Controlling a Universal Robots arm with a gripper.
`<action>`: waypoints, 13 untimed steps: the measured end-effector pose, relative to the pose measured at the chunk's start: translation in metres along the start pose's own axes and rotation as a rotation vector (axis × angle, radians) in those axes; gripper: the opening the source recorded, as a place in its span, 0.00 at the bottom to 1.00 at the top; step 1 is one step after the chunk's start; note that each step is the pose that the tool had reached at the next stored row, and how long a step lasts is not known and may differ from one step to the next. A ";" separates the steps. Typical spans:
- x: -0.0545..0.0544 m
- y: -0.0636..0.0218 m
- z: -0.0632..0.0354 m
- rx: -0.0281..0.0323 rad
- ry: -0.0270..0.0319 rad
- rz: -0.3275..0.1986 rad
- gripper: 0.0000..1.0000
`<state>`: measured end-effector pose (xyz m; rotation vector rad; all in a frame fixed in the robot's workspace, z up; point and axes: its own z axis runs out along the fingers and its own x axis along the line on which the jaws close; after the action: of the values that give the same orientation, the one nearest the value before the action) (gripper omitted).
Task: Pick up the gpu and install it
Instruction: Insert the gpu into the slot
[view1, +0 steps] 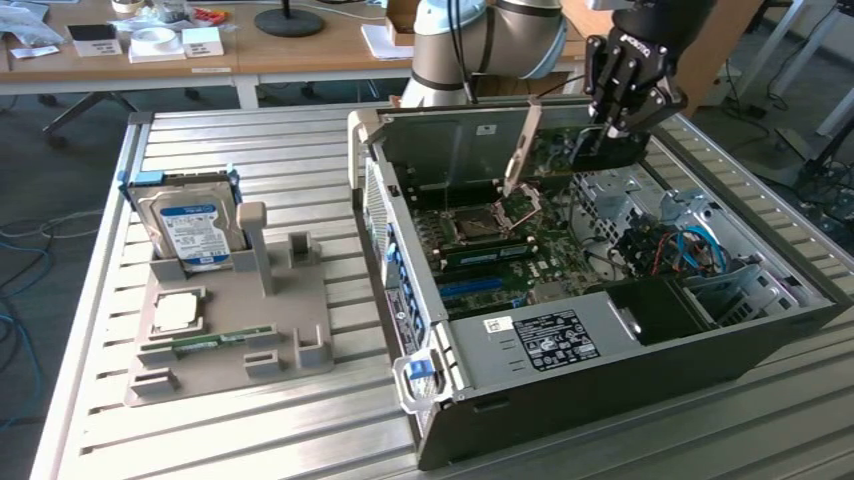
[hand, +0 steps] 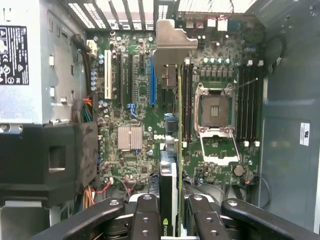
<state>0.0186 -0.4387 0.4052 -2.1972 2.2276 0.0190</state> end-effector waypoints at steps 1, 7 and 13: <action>0.000 0.0018 0.0002 0.0000 0.0001 0.001 0.27; -0.001 0.0070 0.0013 0.0001 0.0001 0.012 0.27; -0.001 0.0178 0.0033 0.0006 0.0001 0.026 0.27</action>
<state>0.0009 -0.4377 0.4020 -2.1677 2.2561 0.0185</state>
